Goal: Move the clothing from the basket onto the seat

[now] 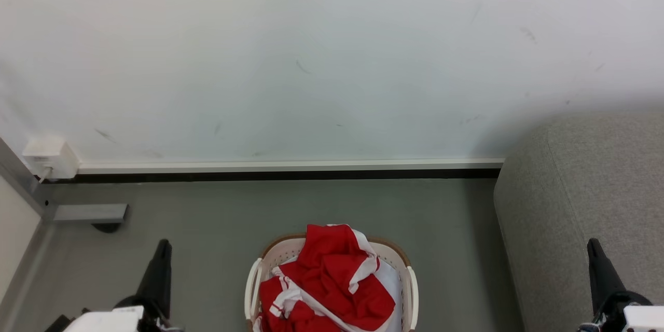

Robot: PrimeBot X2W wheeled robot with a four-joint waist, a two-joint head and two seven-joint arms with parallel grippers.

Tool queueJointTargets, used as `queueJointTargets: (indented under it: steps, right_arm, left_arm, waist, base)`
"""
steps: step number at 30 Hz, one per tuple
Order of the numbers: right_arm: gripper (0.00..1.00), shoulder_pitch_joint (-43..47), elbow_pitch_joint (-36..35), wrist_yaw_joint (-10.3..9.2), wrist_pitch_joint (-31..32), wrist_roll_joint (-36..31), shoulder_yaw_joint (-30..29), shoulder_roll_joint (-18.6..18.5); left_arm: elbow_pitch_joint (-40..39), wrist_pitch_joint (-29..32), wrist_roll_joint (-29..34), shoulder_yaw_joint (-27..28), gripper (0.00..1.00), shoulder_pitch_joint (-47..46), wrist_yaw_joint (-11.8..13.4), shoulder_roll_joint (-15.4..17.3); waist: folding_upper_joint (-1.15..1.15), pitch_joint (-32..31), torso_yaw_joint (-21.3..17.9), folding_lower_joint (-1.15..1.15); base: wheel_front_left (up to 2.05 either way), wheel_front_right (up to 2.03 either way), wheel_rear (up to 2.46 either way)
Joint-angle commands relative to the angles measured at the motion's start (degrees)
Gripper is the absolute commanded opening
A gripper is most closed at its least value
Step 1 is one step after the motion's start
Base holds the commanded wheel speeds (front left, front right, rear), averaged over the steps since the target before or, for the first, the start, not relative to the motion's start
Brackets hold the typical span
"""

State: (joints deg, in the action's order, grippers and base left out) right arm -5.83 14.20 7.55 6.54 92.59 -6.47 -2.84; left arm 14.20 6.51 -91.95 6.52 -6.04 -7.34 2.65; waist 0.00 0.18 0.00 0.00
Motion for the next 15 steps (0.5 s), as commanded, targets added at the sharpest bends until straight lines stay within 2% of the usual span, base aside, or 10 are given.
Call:
queueJointTargets:
  steps: [1,8,15]
  right_arm:
    - [1.0,0.2,0.2,0.0,0.0,0.0,0.1,0.0]
    - [1.0,1.4,1.9,0.0,-1.2,-0.8,1.6,0.7]
    - [1.0,0.9,1.8,-0.01,-3.2,-5.2,3.5,0.6]
  left_arm:
    - [0.2,-0.1,0.0,0.0,1.0,0.2,0.0,-0.1]
    - [1.8,-1.2,0.4,-0.8,1.0,1.7,0.3,-0.6]
    - [1.8,-3.2,2.4,-1.3,1.0,1.8,0.2,-0.5]
  waist:
    - [0.0,0.0,0.0,0.0]
    - [0.0,0.0,0.1,0.0]
    - [0.0,0.1,0.2,0.0]
  base:
    - [0.0,0.0,0.0]
    - [0.0,0.0,0.0]
    - [0.0,0.0,0.0]
